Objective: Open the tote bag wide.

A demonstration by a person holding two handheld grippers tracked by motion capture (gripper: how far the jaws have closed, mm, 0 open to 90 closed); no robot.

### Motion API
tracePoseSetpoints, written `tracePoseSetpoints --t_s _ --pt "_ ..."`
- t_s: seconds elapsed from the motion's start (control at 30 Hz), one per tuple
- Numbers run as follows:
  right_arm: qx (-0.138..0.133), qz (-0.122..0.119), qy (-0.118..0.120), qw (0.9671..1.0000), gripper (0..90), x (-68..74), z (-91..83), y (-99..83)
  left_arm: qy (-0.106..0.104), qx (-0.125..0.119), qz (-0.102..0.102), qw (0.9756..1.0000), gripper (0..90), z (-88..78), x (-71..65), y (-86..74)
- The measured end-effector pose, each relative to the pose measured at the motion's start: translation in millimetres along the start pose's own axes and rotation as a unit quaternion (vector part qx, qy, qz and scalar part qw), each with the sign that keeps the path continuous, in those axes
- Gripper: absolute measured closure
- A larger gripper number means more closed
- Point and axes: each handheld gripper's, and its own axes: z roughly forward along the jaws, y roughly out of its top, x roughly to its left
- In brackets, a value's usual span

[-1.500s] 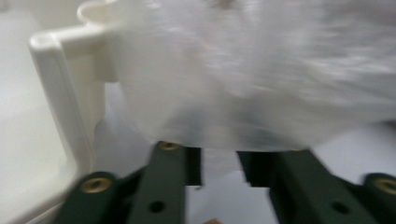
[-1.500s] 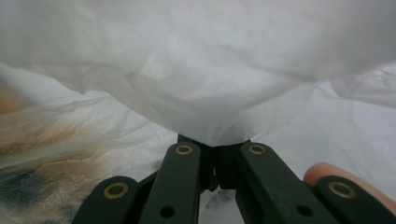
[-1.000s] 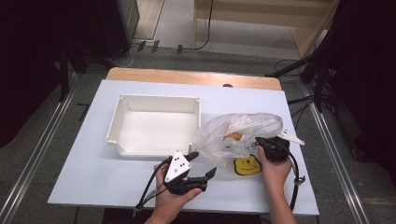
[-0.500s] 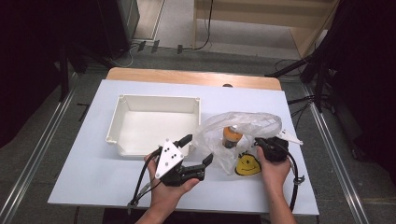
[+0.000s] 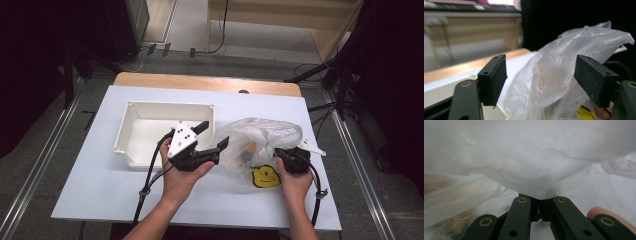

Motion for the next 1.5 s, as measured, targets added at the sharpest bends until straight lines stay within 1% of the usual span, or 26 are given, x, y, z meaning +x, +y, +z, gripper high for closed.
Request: tracePoseSetpoints --t_s 0.03,0.07,0.1,0.13,0.17,0.2,0.23,0.27,0.3,0.47,0.53,0.63,0.67,0.77,0.87,0.9,0.93,1.0,1.1,1.17,1.23,1.3,1.33,1.37,1.47,1.5 --pt "0.0 0.0 0.0 1.0 88.9 0.0 0.0 0.0 0.0 0.0 0.0 1.0 35.5 0.0 0.0 0.0" --pt "-0.001 -0.001 0.0 1.0 88.7 -0.2 0.1 0.1 -0.005 0.005 0.002 1.0 35.5 3.0 -0.6 -2.1" --pt "-0.001 -0.003 0.0 1.0 86.3 -0.5 -0.1 0.1 -0.013 0.016 0.007 0.9998 60.1 7.2 -1.5 -6.1" --pt "-0.001 0.0 -0.001 1.0 82.6 -0.6 -0.5 0.1 -0.016 0.017 0.005 0.9997 72.4 8.4 -1.8 -7.5" --pt "-0.002 0.004 -0.003 1.0 77.7 -0.6 -0.7 0.1 -0.013 0.021 0.003 0.9997 78.6 9.9 -2.4 -9.2" --pt "-0.002 0.004 -0.003 1.0 77.7 -0.6 -0.7 0.1 -0.013 0.021 0.003 0.9997 85.1 9.9 -2.4 -9.2" --pt "-0.002 0.007 -0.005 1.0 73.3 -1.4 -1.2 0.0 -0.007 0.027 0.002 0.9996 85.1 12.1 -2.7 -11.6" --pt "-0.006 0.015 -0.002 0.9999 67.9 -2.2 -1.8 0.2 -0.005 0.031 -0.001 0.9995 88.4 14.7 -2.6 -13.9" --pt "-0.012 0.019 0.0 0.9997 57.9 -2.6 -3.7 0.4 -0.003 0.039 -0.004 0.9992 90.0 17.5 -1.8 -15.9" --pt "-0.025 0.0 0.007 0.9997 49.4 0.4 -11.6 0.2 0.009 0.071 -0.016 0.9973 90.0 35.9 2.4 -28.8" --pt "-0.032 -0.004 0.016 0.9993 47.3 2.7 -16.6 0.8 0.013 0.08 -0.024 0.9964 90.0 42.6 3.3 -33.5" --pt "-0.05 -0.017 0.038 0.9979 42.3 6.2 -29.4 2.4 0.025 0.094 -0.036 0.9946 90.0 55.0 6.1 -42.7" --pt "-0.053 -0.021 0.042 0.9975 40.8 6.7 -32.2 2.6 0.025 0.094 -0.036 0.9946 90.0 55.0 6.1 -42.7" --pt "-0.06 -0.03 0.054 0.9963 37.4 8.0 -42.4 2.5 0.035 0.096 -0.051 0.9934 90.0 61.2 9.7 -47.9" --pt "-0.065 -0.029 0.061 0.9956 36.8 7.7 -49.1 1.5 0.037 0.093 -0.058 0.9933 90.0 62.7 10.0 -49.7" --pt "-0.071 -0.028 0.066 0.9949 36.1 7.5 -58.2 0.1 0.039 0.093 -0.06 0.9931 90.0 63.7 9.7 -51.0" --pt "-0.071 -0.028 0.066 0.9949 36.1 7.5 -58.2 0.1 0.04 0.094 -0.061 0.993 90.0 64.5 9.5 -52.0" --pt "-0.08 -0.031 0.071 0.9938 34.3 7.9 -71.0 -2.1 0.045 0.093 -0.064 0.9926 90.0 66.1 9.4 -53.7" --pt "-0.086 -0.036 0.073 0.993 32.4 9.1 -78.4 -3.2 0.047 0.089 -0.069 0.9925 90.0 66.8 10.0 -54.0" --pt "-0.106 -0.041 0.064 0.9915 24.6 14.0 -89.6 -2.9 0.046 0.087 -0.073 0.9925 90.0 67.3 10.8 -53.9" --pt "-0.128 -0.055 0.053 0.9889 20.6 21.4 -97.0 1.9 0.046 0.088 -0.072 0.9924 90.0 67.3 10.0 -53.9" --pt "-0.145 -0.062 0.056 0.986 17.9 29.0 -101.0 6.9 0.044 0.088 -0.072 0.9925 90.0 67.4 8.7 -54.2" --pt "-0.145 -0.062 0.056 0.986 17.9 29.0 -101.0 6.9 0.044 0.088 -0.072 0.9925 90.0 67.4 8.7 -54.2" --pt "-0.153 -0.062 0.071 0.9837 16.8 35.1 -102.5 14.2 0.044 0.089 -0.067 0.9929 90.0 67.3 7.5 -54.4" --pt "-0.173 -0.072 0.079 0.979 20.9 43.4 -104.8 27.0 0.044 0.091 -0.064 0.9928 90.0 67.7 6.7 -55.1" --pt "-0.173 -0.072 0.079 0.979 20.9 43.4 -104.8 27.0 0.044 0.092 -0.064 0.9927 90.0 68.0 6.4 -55.7"
